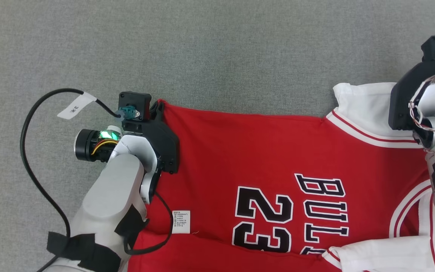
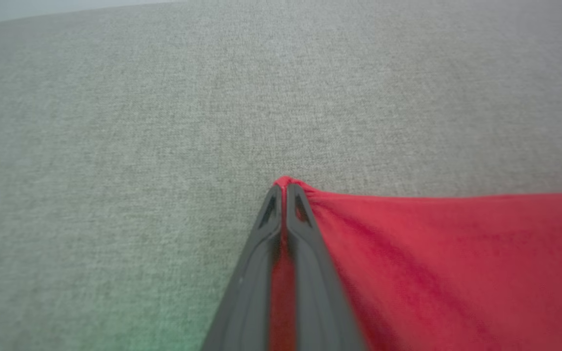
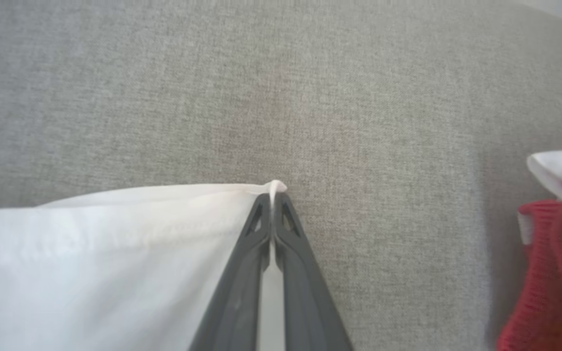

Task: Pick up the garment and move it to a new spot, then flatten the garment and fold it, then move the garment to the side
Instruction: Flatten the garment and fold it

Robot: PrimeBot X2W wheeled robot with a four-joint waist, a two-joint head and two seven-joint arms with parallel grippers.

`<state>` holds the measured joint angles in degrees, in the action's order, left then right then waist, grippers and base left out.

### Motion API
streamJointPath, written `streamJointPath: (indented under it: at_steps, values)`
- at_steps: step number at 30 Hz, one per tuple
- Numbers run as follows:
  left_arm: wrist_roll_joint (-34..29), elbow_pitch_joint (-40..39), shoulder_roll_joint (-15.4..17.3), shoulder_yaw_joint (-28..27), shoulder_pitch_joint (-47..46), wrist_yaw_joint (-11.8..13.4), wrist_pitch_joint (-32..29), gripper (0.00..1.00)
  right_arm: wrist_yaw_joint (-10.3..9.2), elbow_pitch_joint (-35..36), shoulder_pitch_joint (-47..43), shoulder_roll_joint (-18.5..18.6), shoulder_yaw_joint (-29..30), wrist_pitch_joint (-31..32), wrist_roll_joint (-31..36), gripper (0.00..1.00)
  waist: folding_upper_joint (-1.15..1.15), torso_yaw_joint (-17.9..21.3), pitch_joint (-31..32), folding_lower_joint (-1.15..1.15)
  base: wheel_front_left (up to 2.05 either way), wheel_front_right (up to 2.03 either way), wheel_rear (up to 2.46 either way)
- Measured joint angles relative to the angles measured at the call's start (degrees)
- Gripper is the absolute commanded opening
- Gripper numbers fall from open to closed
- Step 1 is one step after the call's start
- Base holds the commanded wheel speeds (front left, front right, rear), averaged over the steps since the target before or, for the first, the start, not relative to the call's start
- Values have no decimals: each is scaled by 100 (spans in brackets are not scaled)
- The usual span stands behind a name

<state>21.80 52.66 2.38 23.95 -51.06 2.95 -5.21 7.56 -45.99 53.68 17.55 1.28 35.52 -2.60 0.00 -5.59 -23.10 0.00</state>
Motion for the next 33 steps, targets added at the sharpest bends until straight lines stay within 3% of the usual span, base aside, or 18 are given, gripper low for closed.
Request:
streamJointPath:
  at_steps: [16,22,27,33]
  values:
    - [68,400,213,-86,47,65,1069,0,-1,14,-270,-47,113,-1773,42,0,0,190,407,1,0,0,0]
    - [300,357,231,-229,297,-78,1529,0,-1,259,-717,-18,25,-2297,-236,0,1,222,669,1,0,0,0]
    - [290,9,282,-74,810,-330,1782,0,-1,993,-1571,46,43,-2384,-712,0,0,229,969,0,0,0,0]
    - [231,-398,533,18,1395,-316,1859,0,-1,2312,-2642,63,-3,-1931,-1088,0,0,239,1252,0,0,0,0]
